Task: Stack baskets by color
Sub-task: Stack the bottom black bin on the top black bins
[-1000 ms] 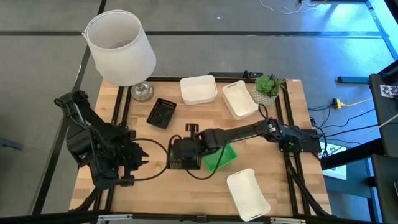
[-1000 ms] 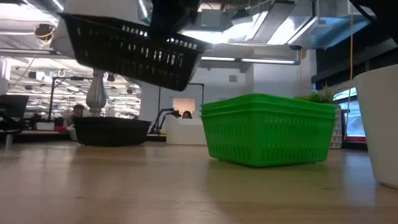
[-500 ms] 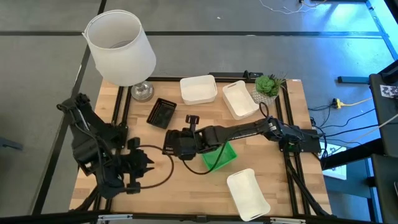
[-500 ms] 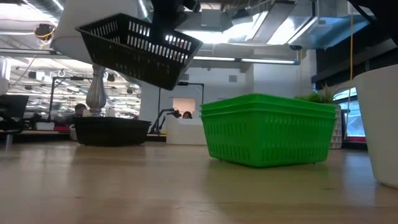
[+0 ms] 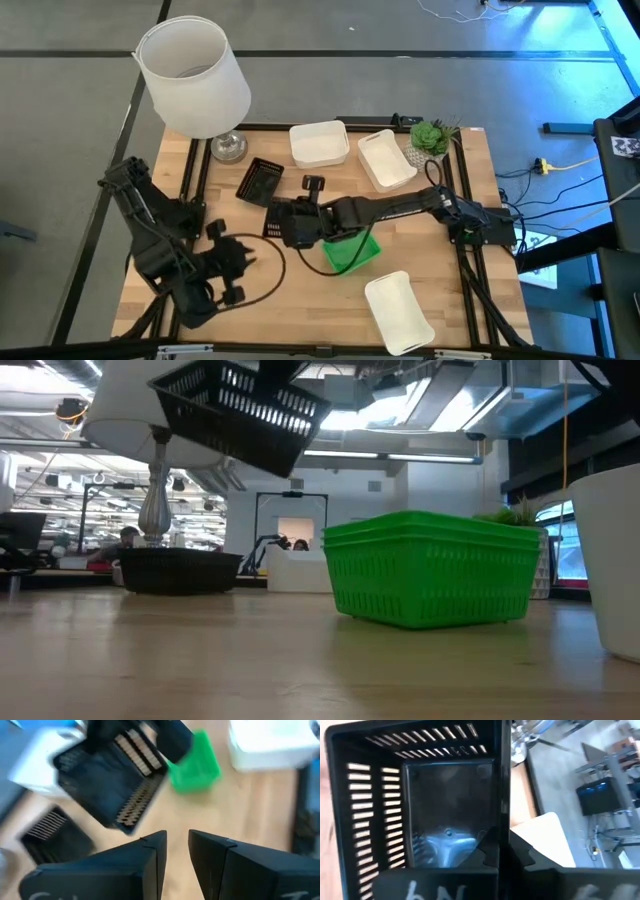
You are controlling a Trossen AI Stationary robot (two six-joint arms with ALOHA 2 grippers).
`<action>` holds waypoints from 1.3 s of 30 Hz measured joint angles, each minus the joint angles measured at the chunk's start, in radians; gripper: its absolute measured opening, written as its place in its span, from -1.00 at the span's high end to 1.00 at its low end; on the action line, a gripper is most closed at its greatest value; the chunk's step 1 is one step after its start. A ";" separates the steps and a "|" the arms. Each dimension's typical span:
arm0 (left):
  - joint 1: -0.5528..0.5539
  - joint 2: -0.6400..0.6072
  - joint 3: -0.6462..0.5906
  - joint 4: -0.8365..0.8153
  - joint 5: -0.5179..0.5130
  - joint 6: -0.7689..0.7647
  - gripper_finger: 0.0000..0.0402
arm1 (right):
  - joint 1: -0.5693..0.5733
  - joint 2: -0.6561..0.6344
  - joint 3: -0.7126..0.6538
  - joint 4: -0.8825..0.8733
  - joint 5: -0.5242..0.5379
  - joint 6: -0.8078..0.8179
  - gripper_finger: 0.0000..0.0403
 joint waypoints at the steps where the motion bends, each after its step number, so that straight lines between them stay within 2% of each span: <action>1: 0.000 0.000 0.000 -0.015 -0.050 -0.015 0.65 | -0.001 -0.007 0.000 -0.005 0.004 -0.009 1.00; 4: 0.012 0.000 0.000 -0.039 -0.205 -0.019 0.65 | 0.001 -0.026 0.000 0.000 0.028 -0.019 1.00; 7: 0.035 0.000 0.000 -0.043 -0.306 -0.014 0.65 | 0.008 -0.035 0.000 -0.005 0.078 -0.025 1.00; 16: 0.140 0.000 0.000 -0.060 -0.387 0.068 0.65 | 0.018 -0.056 0.000 0.003 0.168 -0.040 1.00; 33: 0.274 0.000 0.000 -0.058 -0.371 0.116 0.65 | 0.023 -0.056 0.000 0.010 0.205 -0.050 1.00; 39: 0.306 0.000 0.000 -0.060 -0.319 0.118 0.65 | 0.023 -0.056 0.000 0.010 0.205 -0.050 1.00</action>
